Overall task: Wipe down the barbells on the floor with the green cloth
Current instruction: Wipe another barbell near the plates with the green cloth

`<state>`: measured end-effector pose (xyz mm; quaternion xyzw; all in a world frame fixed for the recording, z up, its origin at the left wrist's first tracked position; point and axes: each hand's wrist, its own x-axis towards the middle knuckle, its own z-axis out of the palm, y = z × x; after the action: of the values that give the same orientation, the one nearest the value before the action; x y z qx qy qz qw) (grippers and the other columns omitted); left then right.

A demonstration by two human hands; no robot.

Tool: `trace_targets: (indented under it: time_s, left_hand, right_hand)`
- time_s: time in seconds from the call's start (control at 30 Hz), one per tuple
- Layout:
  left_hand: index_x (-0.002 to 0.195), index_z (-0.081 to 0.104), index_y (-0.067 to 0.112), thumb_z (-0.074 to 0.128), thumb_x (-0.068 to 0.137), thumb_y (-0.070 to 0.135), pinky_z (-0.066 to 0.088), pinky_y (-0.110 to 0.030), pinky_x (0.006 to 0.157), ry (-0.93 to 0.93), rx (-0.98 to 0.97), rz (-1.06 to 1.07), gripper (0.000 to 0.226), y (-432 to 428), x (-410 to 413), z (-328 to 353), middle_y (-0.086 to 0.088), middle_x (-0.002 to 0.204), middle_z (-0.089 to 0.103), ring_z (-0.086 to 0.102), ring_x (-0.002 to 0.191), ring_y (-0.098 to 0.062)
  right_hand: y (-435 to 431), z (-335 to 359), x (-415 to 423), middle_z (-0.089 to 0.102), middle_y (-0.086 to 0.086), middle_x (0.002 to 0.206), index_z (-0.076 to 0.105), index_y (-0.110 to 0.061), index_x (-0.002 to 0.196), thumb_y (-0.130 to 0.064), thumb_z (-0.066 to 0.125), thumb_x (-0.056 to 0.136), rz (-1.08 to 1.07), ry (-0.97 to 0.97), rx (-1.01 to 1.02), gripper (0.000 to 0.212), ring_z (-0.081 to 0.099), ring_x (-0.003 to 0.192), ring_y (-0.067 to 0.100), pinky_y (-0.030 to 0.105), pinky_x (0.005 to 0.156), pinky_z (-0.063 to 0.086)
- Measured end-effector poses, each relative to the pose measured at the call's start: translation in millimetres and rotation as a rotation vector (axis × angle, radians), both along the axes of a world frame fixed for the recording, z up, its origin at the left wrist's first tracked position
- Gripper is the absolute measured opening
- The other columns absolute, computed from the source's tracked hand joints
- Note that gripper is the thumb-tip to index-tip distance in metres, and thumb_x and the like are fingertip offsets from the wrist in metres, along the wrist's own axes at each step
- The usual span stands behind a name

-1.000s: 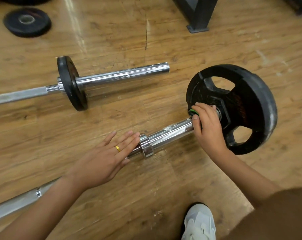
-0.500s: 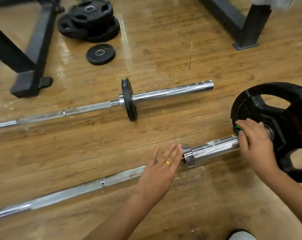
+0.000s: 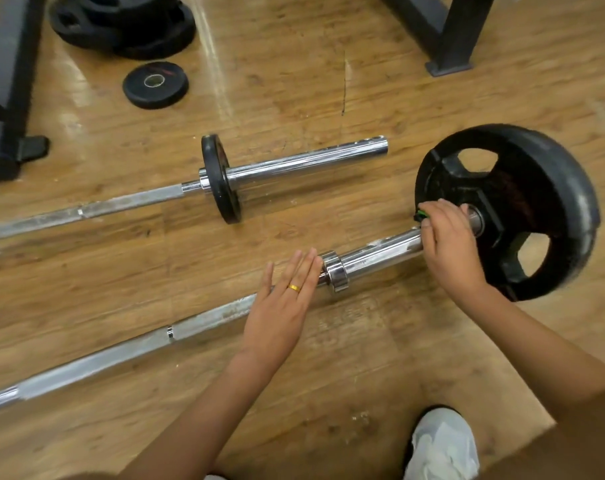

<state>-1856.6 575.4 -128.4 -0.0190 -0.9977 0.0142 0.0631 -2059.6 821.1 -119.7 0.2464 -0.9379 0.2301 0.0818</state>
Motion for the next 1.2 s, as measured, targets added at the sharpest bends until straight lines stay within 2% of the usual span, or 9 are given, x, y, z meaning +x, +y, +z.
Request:
trace_targets:
  time_s: [0.1,0.17,0.33,0.6,0.77,0.9,1.0,1.07,1.2]
  left_hand:
    - [0.16,0.017,0.007,0.016,0.076,-0.007,0.006,-0.047,0.125,-0.015,0.01,-0.01,0.085,-6.2,-4.9,-0.3,-0.006,0.168,0.013,0.005,0.154,-0.022]
    - [0.16,0.018,0.006,0.017,0.078,-0.005,0.009,-0.046,0.125,-0.014,0.018,-0.014,0.082,-9.1,-9.1,0.2,-0.007,0.167,0.013,0.007,0.154,-0.022]
    - [0.161,0.009,0.007,0.038,0.08,-0.007,0.001,-0.045,0.124,-0.048,0.034,-0.017,0.087,-16.4,-15.9,2.0,-0.006,0.169,0.003,0.001,0.155,-0.024]
    - [0.161,0.015,0.009,0.052,0.077,-0.008,0.008,-0.045,0.123,-0.094,0.125,0.002,0.094,-24.4,-25.6,6.1,-0.004,0.168,0.014,0.005,0.155,-0.023]
    - [0.162,0.0,0.015,0.037,0.08,-0.008,-0.004,-0.044,0.124,-0.153,0.197,-0.012,0.093,-27.4,-29.2,11.6,0.001,0.169,-0.003,-0.01,0.155,-0.019]
    - [0.162,-0.004,0.016,0.043,0.084,-0.009,-0.008,-0.043,0.124,-0.164,0.217,-0.014,0.095,-30.8,-32.4,15.1,0.003,0.17,-0.004,-0.013,0.155,-0.017]
    - [0.162,-0.004,0.015,0.03,0.085,-0.006,-0.014,-0.042,0.121,-0.157,0.206,-0.012,0.087,-32.2,-31.9,14.3,0.002,0.17,-0.004,-0.014,0.154,-0.016]
    - [0.162,-0.002,0.014,0.018,0.079,0.0,-0.012,-0.043,0.122,-0.147,0.199,-0.01,0.087,-31.9,-32.0,13.3,0.001,0.17,-0.002,-0.013,0.154,-0.017]
    - [0.162,0.0,0.013,0.018,0.076,0.001,-0.004,-0.045,0.124,-0.134,0.2,-0.021,0.088,-32.1,-31.0,10.1,0.0,0.17,0.0,-0.012,0.154,-0.017]
  right_hand:
    - [-5.6,1.7,-3.2,0.06,0.013,0.128,0.059,-0.006,0.129,-0.012,0.042,0.105,0.032,-0.011,-0.014,0.03,0.046,0.131,0.027,0.043,0.124,0.013]
    - [-9.3,5.7,-9.6,0.062,0.013,0.125,0.06,-0.005,0.127,-0.011,0.043,0.104,0.039,-0.019,-0.006,0.029,0.048,0.127,0.025,0.039,0.122,0.012]
    - [-19.2,13.9,-19.4,0.063,0.012,0.12,0.062,-0.004,0.123,-0.012,0.043,0.104,0.054,-0.06,0.052,0.028,0.053,0.121,0.027,0.042,0.122,0.016]
    - [-25.0,19.4,-34.1,0.063,0.007,0.117,0.063,-0.009,0.121,-0.022,0.041,0.105,0.094,-0.14,0.093,0.03,0.053,0.119,0.025,0.044,0.121,0.02]
    - [-25.9,15.6,-44.2,0.063,0.005,0.12,0.063,-0.008,0.126,-0.021,0.045,0.103,0.115,-0.129,0.095,0.032,0.053,0.124,0.023,0.037,0.119,0.018]
    - [-32.1,11.2,-50.2,0.067,0.012,0.105,0.067,-0.007,0.109,-0.014,0.053,0.098,0.098,-0.076,0.117,0.019,0.059,0.109,0.032,0.049,0.112,0.03]
    - [-33.2,8.3,-43.4,0.065,0.01,0.101,0.067,-0.008,0.105,-0.014,0.053,0.098,0.13,-0.049,0.108,0.017,0.059,0.107,0.031,0.049,0.113,0.027]
    - [-35.9,6.1,-34.2,0.064,0.008,0.107,0.067,-0.008,0.114,-0.013,0.053,0.098,0.194,-0.031,0.091,0.021,0.057,0.112,0.028,0.045,0.116,0.022]
    - [-33.7,8.0,-37.8,0.066,0.006,0.112,0.064,-0.01,0.124,-0.018,0.049,0.1,0.277,-0.028,0.152,0.029,0.059,0.114,0.023,0.041,0.119,0.015]
